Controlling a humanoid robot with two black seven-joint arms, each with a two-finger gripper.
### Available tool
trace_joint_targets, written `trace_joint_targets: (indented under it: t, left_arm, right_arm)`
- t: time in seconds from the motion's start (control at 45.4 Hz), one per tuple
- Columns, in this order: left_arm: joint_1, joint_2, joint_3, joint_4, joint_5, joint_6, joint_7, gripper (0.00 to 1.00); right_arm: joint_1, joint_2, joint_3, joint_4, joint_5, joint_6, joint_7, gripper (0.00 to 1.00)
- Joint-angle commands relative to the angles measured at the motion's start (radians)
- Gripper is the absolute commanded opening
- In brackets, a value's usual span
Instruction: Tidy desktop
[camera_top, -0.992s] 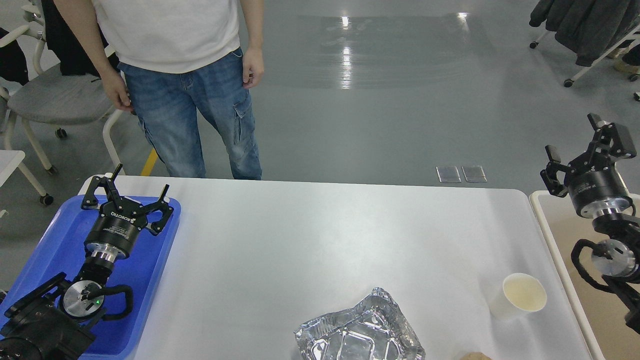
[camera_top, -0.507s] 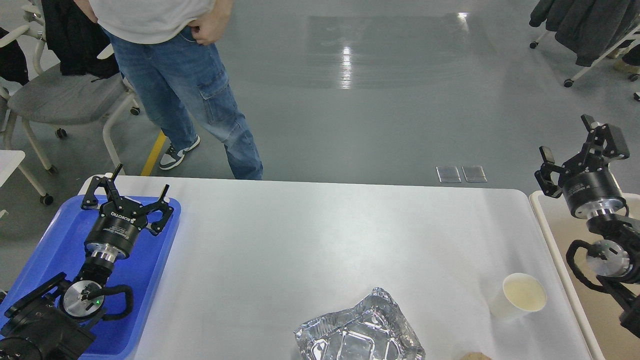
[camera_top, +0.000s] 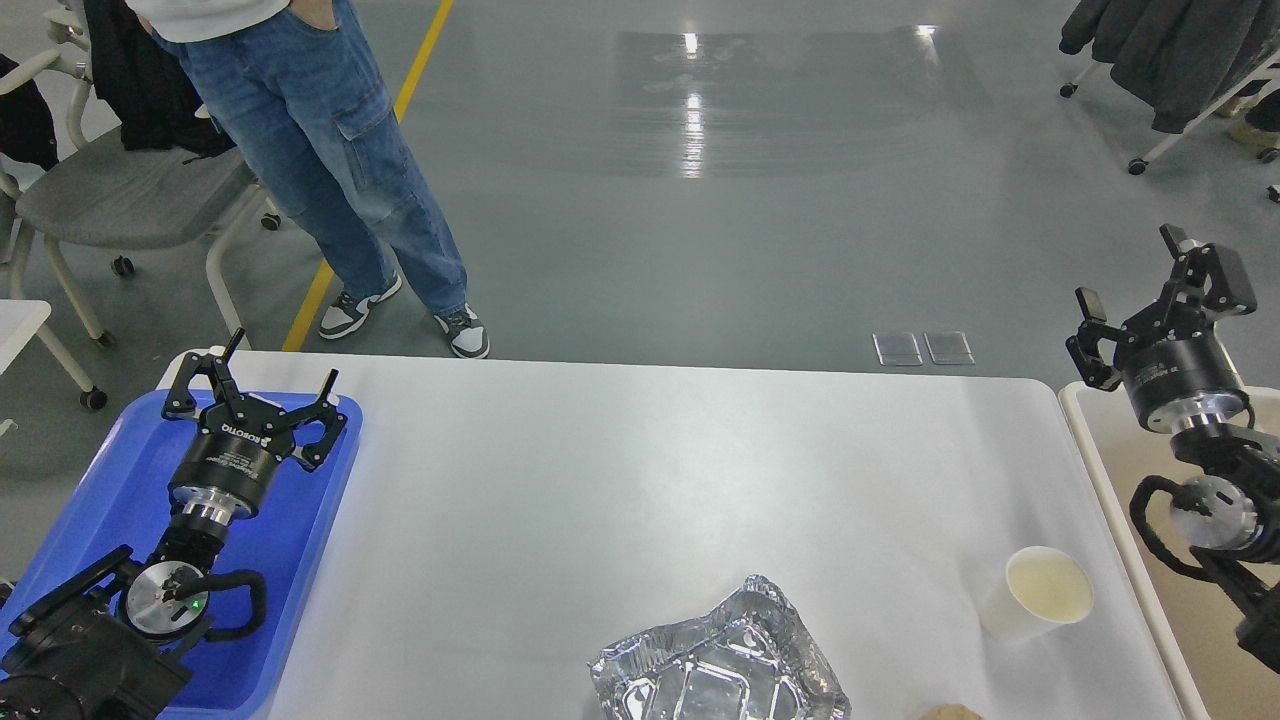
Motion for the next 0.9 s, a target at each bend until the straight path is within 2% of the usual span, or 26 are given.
trace_joint_targets:
  t: [0.0, 0.088, 0.154, 0.287, 0.419, 0.661, 0.794, 0.882]
  left_arm:
    - [-0.001, 0.0, 0.0, 0.0, 0.0, 0.0, 0.001, 0.99]
    - [-0.001, 0.0, 0.0, 0.0, 0.0, 0.0, -0.001, 0.99]
    - [-0.001, 0.0, 0.0, 0.0, 0.0, 0.0, 0.001, 0.99]
    - [-0.001, 0.0, 0.0, 0.0, 0.0, 0.0, 0.001, 0.99]
    - [-0.001, 0.0, 0.0, 0.0, 0.0, 0.0, 0.001, 0.99]
    - [-0.001, 0.0, 0.0, -0.002, 0.0, 0.0, 0.001, 0.99]
    - [-0.001, -0.001, 0.0, -0.002, 0.0, 0.0, 0.001, 0.99]
    - [-0.001, -0.001, 0.0, -0.002, 0.0, 0.0, 0.001, 0.99]
  right_arm:
    - [0.012, -0.038, -0.016, 0.004, 0.002, 0.001, -0.009, 1.0]
    - [0.024, -0.069, -0.052, 0.004, -0.008, 0.001, -0.018, 1.0]
    - [0.07, -0.138, -0.15, 0.004, -0.008, 0.0, -0.032, 1.0]
    - [0.24, -0.288, -0.457, 0.006, 0.005, 0.001, -0.069, 1.0]
    - [0.464, -0.362, -0.807, 0.006, -0.006, 0.004, -0.083, 1.0]
    - [0.881, -0.344, -1.447, 0.033, -0.04, 0.053, -0.089, 1.0]
    - [1.059, -0.302, -1.628, 0.119, -0.141, 0.101, -0.095, 1.0]
    - [1.159, -0.275, -1.73, 0.191, -0.23, 0.116, -0.121, 1.0]
